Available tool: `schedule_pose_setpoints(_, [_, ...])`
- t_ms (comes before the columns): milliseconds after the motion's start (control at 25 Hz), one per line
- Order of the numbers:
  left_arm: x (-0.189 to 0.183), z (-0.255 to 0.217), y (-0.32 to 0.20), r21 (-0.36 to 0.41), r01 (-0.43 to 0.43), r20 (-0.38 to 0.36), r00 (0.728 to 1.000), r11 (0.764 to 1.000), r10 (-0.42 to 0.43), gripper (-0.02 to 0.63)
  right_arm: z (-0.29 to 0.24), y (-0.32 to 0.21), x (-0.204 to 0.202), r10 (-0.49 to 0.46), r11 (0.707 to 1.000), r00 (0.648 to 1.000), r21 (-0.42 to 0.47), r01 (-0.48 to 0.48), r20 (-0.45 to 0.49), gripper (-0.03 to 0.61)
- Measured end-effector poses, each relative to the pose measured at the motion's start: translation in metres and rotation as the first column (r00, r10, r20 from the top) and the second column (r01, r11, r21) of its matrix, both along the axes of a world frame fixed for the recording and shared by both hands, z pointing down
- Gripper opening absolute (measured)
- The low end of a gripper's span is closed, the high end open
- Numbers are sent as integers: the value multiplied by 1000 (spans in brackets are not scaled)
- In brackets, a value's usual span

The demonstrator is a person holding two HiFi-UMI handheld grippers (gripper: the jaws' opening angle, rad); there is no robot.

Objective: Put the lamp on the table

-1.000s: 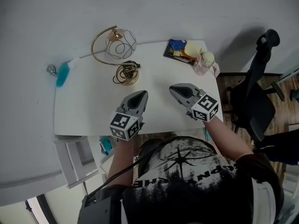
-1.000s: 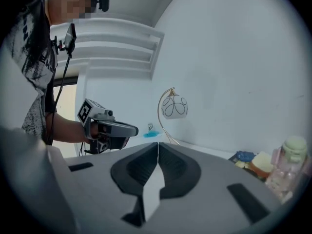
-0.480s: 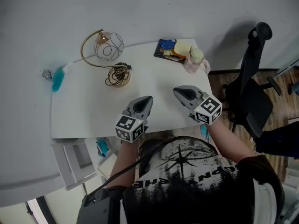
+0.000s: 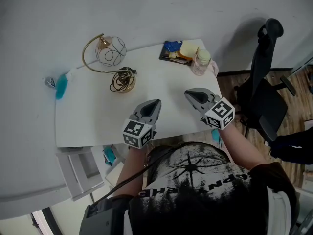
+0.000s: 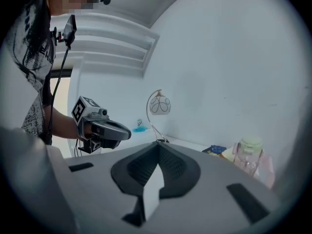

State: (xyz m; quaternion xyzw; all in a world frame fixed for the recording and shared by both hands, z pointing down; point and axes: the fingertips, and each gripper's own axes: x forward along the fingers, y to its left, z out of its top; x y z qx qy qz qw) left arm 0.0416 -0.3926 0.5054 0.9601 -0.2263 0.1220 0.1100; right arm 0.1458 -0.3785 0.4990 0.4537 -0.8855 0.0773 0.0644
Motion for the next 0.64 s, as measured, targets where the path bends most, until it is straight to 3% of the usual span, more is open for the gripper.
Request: schedule_pose_setpoints(640, [16,-1,-2,-10,-32,27,999,999,32,15,4,-2,12,20,1000,998,10,-20,-56,18])
